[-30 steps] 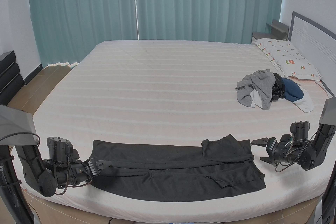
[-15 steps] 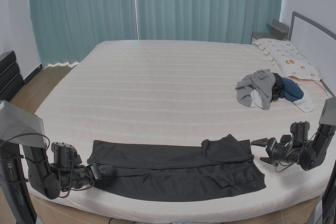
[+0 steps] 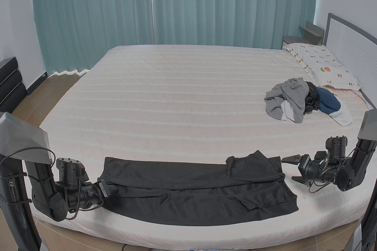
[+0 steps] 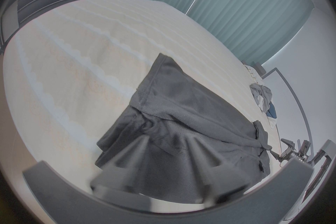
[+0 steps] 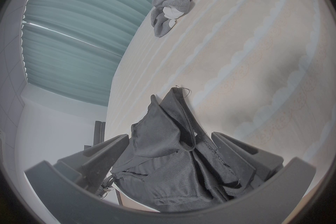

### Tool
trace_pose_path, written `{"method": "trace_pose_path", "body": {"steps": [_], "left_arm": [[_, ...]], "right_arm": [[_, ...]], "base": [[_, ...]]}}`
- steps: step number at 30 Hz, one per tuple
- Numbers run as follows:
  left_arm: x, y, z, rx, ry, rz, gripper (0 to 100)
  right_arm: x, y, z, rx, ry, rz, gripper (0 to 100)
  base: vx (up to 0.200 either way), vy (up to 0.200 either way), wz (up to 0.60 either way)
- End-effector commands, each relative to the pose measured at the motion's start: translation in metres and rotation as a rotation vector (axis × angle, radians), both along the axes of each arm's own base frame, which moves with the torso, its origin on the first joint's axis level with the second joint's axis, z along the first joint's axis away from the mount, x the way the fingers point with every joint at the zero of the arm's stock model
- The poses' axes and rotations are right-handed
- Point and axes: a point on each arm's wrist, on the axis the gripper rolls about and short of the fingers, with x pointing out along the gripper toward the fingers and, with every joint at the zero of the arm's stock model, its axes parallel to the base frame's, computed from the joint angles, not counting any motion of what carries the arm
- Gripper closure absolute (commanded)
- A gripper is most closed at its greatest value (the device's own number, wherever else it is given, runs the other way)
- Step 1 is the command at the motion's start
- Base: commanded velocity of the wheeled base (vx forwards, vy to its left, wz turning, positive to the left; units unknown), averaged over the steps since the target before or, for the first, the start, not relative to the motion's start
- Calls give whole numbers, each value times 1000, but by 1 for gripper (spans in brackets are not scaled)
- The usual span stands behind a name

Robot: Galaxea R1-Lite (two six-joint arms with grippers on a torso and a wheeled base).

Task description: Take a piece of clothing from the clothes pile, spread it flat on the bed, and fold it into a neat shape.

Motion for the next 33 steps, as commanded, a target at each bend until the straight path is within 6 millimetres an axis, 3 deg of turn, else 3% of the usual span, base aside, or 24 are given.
{"method": "trace_pose_path", "body": {"steps": [1,13,33], "left_arm": [[1,1,5,0,-25,5,100],[19,19,6,5,-69,95,100],[28,19,-4,-42,-47,139,100]], "right_arm": [[0,0,0,0,-2,2,0],[0,0,0,-1,1,3,0],[-9,8,4,-14,-28,34,0]], "base": [[0,0,0],[0,0,0],[0,0,0]]}}
